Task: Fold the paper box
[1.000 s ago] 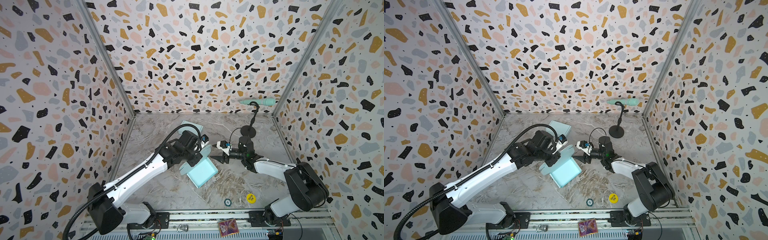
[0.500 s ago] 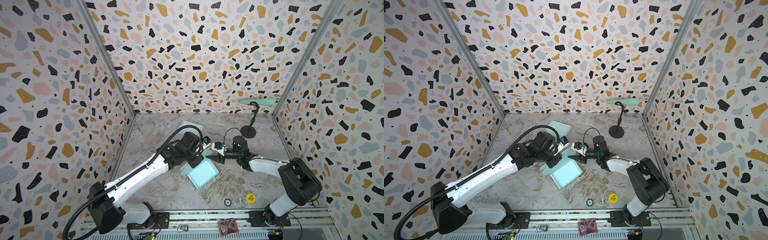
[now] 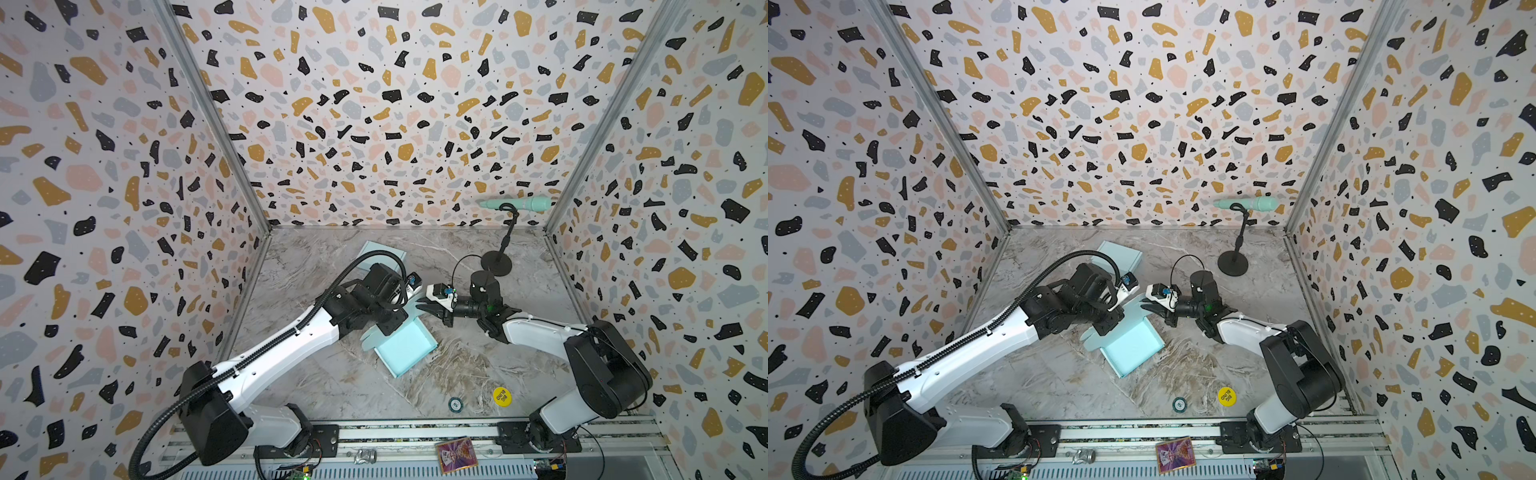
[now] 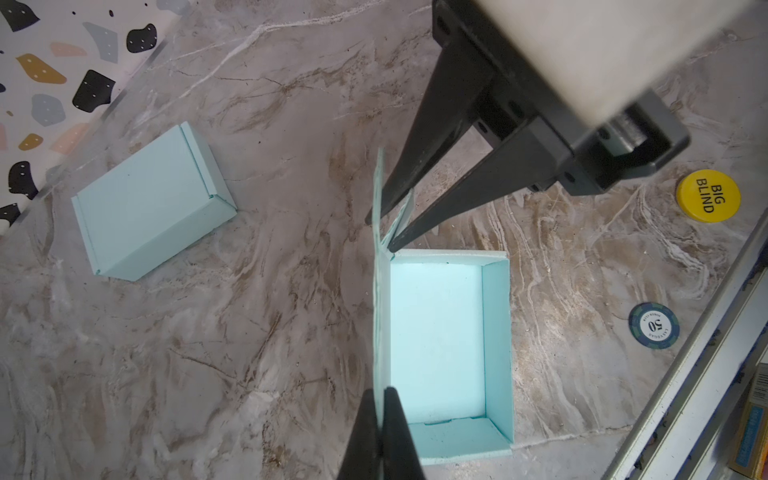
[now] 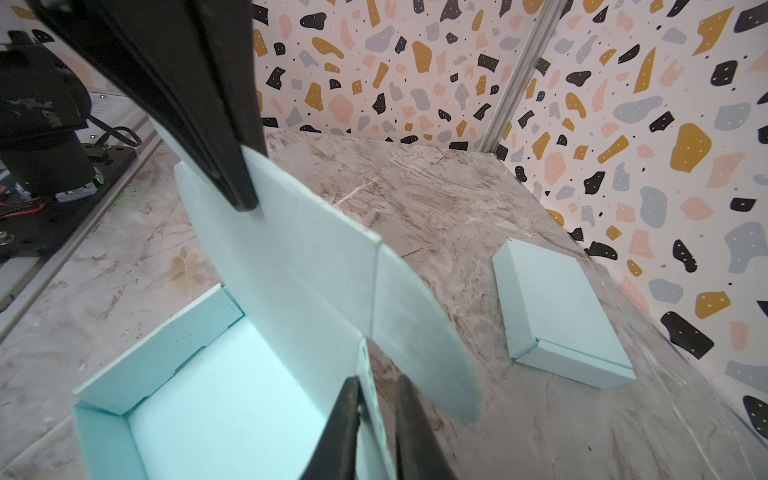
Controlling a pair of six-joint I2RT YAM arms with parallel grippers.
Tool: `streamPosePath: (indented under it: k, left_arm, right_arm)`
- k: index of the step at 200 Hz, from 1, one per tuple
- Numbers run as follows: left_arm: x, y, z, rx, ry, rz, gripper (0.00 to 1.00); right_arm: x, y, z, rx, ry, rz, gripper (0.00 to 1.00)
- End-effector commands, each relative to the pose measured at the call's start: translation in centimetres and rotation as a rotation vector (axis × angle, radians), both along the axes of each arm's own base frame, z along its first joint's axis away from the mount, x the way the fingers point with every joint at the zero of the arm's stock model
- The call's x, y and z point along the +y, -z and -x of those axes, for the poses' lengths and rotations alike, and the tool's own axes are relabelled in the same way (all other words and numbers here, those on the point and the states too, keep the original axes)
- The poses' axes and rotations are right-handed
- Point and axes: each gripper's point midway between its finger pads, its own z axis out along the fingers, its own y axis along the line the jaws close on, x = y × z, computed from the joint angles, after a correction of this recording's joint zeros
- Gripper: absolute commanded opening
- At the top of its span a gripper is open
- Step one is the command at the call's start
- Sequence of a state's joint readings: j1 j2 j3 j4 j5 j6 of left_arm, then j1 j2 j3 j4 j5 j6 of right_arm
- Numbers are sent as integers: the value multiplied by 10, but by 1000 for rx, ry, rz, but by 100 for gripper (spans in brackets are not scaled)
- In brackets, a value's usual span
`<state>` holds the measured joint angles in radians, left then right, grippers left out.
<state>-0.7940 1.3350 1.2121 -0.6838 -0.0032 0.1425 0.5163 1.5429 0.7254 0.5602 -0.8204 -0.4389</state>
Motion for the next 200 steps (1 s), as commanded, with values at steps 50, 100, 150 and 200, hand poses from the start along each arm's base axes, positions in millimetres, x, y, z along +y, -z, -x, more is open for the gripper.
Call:
streamPosePath:
  k: [50, 100, 150, 200]
  left_arm:
    - [1, 6, -6, -43, -50, 30, 45]
    - [57, -7, -38, -127, -301, 359, 83]
    - [74, -20, -44, -153, -436, 617, 88]
    - [82, 19, -45, -191, -495, 722, 87]
  right_arm:
    - [-14, 8, 2, 41, 12, 19, 4]
    - [-30, 2, 7, 92, 72, -40, 2]
    - [-41, 14, 14, 183, 144, -32, 2]
    - [-45, 30, 3, 269, 170, 41, 2]
